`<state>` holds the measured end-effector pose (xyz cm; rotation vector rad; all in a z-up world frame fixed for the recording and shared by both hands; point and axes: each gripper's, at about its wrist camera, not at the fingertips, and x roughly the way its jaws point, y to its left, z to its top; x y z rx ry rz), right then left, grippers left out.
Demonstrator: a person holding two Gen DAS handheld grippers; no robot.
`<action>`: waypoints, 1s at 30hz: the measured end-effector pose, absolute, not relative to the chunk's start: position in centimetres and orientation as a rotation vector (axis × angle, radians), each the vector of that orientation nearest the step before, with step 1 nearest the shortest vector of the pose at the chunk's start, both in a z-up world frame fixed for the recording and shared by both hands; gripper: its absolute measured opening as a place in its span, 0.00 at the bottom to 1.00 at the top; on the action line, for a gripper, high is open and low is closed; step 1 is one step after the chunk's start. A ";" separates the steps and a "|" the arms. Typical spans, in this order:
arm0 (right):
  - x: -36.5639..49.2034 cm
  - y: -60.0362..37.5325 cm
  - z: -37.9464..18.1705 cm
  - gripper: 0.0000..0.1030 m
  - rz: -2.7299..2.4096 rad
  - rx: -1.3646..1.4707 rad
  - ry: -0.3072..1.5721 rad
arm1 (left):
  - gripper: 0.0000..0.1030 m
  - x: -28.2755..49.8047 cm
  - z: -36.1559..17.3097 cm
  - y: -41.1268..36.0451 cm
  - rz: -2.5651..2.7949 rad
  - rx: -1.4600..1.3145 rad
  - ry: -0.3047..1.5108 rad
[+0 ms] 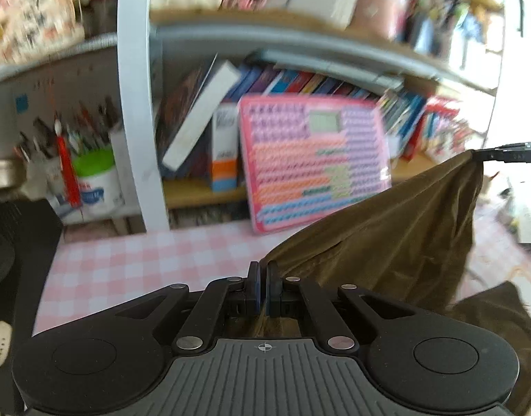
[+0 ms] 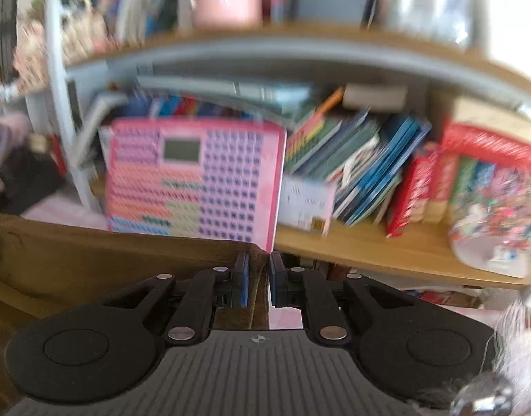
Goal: Fold clothes
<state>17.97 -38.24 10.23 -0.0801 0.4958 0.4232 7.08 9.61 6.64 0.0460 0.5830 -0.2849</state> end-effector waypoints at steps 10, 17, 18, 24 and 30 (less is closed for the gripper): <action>-3.2 -42.4 9.0 0.09 0.322 0.028 0.524 | 0.01 -5.4 4.9 9.8 -0.391 0.027 0.624; -10.7 -41.9 -1.3 0.11 0.157 0.117 0.827 | 0.12 -9.6 -0.5 10.5 -0.292 -0.139 0.797; -11.3 -41.7 -2.5 0.11 0.130 0.130 0.864 | 0.12 -10.3 -0.6 10.7 -0.288 -0.170 0.803; -14.3 -41.9 -3.6 0.31 0.098 0.336 0.910 | 0.28 -13.6 -1.0 12.6 -0.240 -0.446 0.788; -14.2 -41.9 -3.5 0.42 0.108 0.656 0.903 | 0.52 -13.5 -4.1 15.0 -0.091 -1.018 0.734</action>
